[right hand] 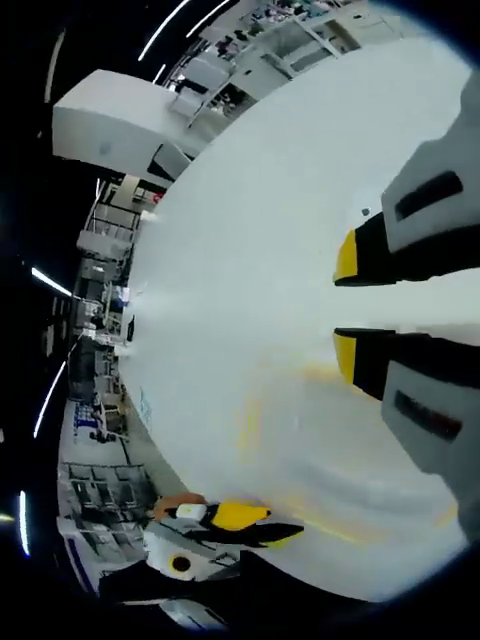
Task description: Snap each plastic latch of the storage box into its locked position after aligning the lid with the box until every specified latch is closed and the lid sits flush.
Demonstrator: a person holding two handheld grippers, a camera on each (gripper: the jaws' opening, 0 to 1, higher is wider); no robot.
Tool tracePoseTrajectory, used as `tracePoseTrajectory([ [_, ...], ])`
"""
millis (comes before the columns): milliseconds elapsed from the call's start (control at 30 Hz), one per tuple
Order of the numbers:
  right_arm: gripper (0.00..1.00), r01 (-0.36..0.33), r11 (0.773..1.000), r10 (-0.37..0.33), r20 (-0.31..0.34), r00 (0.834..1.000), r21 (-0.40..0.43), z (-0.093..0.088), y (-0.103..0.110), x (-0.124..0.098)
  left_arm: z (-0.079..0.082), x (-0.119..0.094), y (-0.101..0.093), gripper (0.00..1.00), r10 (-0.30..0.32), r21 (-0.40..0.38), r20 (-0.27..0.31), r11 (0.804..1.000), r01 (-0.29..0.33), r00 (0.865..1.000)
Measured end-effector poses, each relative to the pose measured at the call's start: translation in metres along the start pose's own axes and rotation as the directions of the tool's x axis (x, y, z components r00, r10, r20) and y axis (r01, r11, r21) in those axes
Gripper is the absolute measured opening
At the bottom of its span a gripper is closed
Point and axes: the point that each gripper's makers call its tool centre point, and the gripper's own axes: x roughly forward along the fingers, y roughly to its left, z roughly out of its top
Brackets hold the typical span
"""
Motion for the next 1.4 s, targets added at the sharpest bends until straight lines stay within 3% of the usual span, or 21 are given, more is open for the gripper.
tracePoseTrajectory([
  [67, 0.21, 0.055, 0.998, -0.055, 0.033, 0.998, 0.023, 0.004, -0.002, -0.011, 0.0, -0.009, 0.009, 0.32, 0.032, -0.051, 0.026, 0.998, -0.031, 0.999],
  [167, 0.24, 0.151, 0.983, -0.163, 0.127, 0.978, 0.102, 0.011, 0.001, -0.044, -0.002, -0.022, 0.022, 0.35, 0.08, -0.102, 0.037, 0.992, -0.076, 0.996],
  [267, 0.26, 0.253, 0.953, -0.283, 0.188, 0.94, 0.168, 0.011, 0.002, -0.078, -0.002, -0.033, 0.031, 0.37, 0.113, -0.166, 0.063, 0.981, -0.101, 0.992],
  [367, 0.3, 0.289, 0.92, -0.355, 0.249, 0.901, 0.266, 0.009, 0.011, -0.108, 0.0, -0.044, 0.04, 0.4, 0.15, -0.234, 0.097, 0.964, -0.124, 0.984],
  [433, 0.31, 0.341, 0.898, -0.411, 0.253, 0.876, 0.279, 0.002, 0.015, -0.125, 0.0, -0.049, 0.045, 0.43, 0.169, -0.266, 0.106, 0.954, -0.136, 0.98],
  [500, 0.34, 0.396, 0.857, -0.487, 0.266, 0.832, 0.33, -0.005, 0.021, -0.147, -0.002, -0.057, 0.053, 0.48, 0.215, -0.277, 0.099, 0.944, -0.181, 0.972],
  [600, 0.4, 0.45, 0.808, -0.562, 0.266, 0.783, 0.381, -0.015, 0.031, -0.172, 0.002, -0.066, 0.059, 0.5, 0.26, -0.333, 0.132, 0.92, -0.205, 0.956],
  [667, 0.43, 0.502, 0.777, -0.611, 0.263, 0.747, 0.38, -0.019, 0.039, -0.187, 0.003, -0.072, 0.064, 0.53, 0.301, -0.358, 0.143, 0.904, -0.234, 0.943],
  [733, 0.46, 0.558, 0.743, -0.659, 0.255, 0.708, 0.37, -0.022, 0.048, -0.201, 0.001, -0.076, 0.067, 0.57, 0.319, -0.37, 0.132, 0.894, -0.252, 0.938],
  [867, 0.53, 0.601, 0.704, -0.703, 0.249, 0.666, 0.379, -0.023, 0.068, -0.217, -0.001, -0.087, 0.073, 0.72, 0.368, -0.396, 0.101, 0.867, -0.302, 0.924],
  [967, 0.57, 0.638, 0.66, -0.747, 0.253, 0.615, 0.398, -0.024, 0.085, -0.231, 0.002, -0.097, 0.075, 0.72, 0.402, -0.407, 0.103, 0.852, -0.33, 0.91],
  [1067, 0.64, 0.663, 0.616, -0.784, 0.246, 0.57, 0.426, -0.027, 0.099, -0.24, 0.004, -0.105, 0.073, 0.75, 0.415, -0.422, 0.108, 0.842, -0.336, 0.903],
  [1200, 0.7, 0.703, 0.553, -0.831, 0.236, 0.503, 0.447, -0.033, 0.115, -0.254, 0.005, -0.116, 0.077, 0.82, 0.464, -0.444, 0.096, 0.812, -0.38, 0.88],
  [1233, 0.72, 0.707, 0.546, -0.836, 0.233, 0.497, 0.45, -0.034, 0.119, -0.255, 0.005, -0.121, 0.08, 0.86, 0.487, -0.455, 0.089, 0.796, -0.399, 0.869],
  [1333, 0.77, 0.714, 0.518, -0.853, 0.221, 0.472, 0.472, -0.039, 0.131, -0.261, 0.006, -0.124, 0.078, 0.9, 0.487, -0.451, 0.08, 0.796, -0.404, 0.87],
  [1400, 0.78, 0.713, 0.497, -0.865, 0.211, 0.456, 0.494, -0.044, 0.142, -0.264, 0.006, -0.129, 0.078, 0.91, 0.501, -0.453, 0.069, 0.786, -0.42, 0.863],
])
